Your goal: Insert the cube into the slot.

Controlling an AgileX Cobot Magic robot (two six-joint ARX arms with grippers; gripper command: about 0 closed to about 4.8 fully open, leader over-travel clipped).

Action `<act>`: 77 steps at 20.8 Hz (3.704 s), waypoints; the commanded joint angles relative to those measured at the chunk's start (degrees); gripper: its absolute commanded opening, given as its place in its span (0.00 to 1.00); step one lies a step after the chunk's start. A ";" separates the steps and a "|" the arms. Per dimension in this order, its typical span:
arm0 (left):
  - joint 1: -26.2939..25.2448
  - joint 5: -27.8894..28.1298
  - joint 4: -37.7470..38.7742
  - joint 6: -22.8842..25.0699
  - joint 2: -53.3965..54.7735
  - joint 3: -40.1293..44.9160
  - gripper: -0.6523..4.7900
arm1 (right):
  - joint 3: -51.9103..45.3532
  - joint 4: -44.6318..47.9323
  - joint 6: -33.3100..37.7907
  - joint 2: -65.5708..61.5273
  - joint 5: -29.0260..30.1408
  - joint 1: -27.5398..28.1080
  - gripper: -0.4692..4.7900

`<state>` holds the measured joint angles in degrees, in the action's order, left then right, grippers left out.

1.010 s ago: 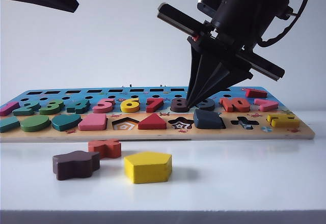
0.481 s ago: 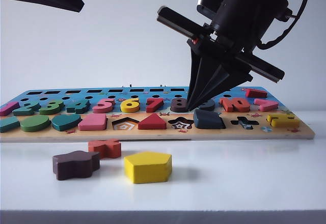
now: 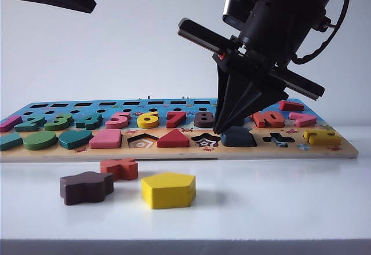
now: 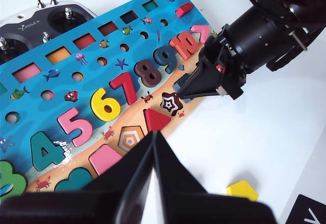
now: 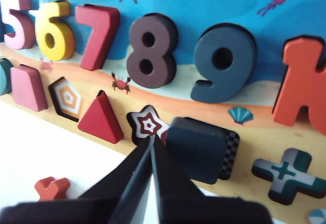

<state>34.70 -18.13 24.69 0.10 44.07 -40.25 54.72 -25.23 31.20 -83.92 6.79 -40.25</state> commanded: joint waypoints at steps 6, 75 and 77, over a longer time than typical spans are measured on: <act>0.07 -0.33 -0.81 -0.15 0.00 -0.13 0.15 | 0.17 -0.57 -0.15 -0.04 -1.97 -0.07 0.07; -33.48 18.14 -2.56 2.03 -34.05 15.78 0.15 | -54.49 13.66 -17.64 83.78 2.01 44.39 0.14; -33.48 18.40 -4.09 2.05 -35.98 18.58 0.15 | -54.49 13.62 -18.88 83.78 1.14 44.39 0.14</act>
<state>1.30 -0.25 23.33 1.74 9.02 -22.52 0.75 -10.41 13.76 -0.27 8.88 4.05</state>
